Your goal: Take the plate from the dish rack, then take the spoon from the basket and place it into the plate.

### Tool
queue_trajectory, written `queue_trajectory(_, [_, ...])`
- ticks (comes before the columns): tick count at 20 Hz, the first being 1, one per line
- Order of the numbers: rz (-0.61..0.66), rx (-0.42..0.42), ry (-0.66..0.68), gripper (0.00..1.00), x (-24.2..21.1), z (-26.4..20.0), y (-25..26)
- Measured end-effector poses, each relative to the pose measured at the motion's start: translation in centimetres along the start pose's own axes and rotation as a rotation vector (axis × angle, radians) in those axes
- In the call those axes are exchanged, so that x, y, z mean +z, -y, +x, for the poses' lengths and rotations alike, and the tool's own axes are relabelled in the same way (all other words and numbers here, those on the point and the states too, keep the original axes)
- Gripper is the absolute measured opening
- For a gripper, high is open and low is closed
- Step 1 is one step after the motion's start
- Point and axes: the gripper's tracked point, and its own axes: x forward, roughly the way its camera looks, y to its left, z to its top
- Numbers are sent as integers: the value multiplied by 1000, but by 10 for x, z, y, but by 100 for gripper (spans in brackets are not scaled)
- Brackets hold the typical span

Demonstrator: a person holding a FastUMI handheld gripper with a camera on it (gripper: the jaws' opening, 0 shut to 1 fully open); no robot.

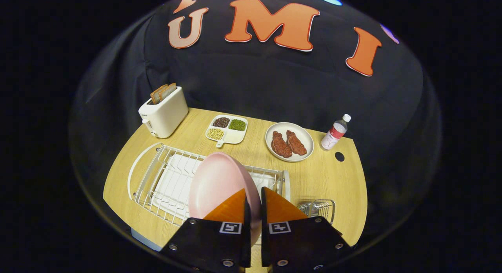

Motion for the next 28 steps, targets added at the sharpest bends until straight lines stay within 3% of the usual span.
queue_trajectory(4, [42, 75, 0, 11, -17, -23, -2])
queue_trajectory(15, [21, 146, -15, 11, -100, -70, 6])
queue_trajectory(28, [-44, 217, -134, 11, -206, -49, -21])
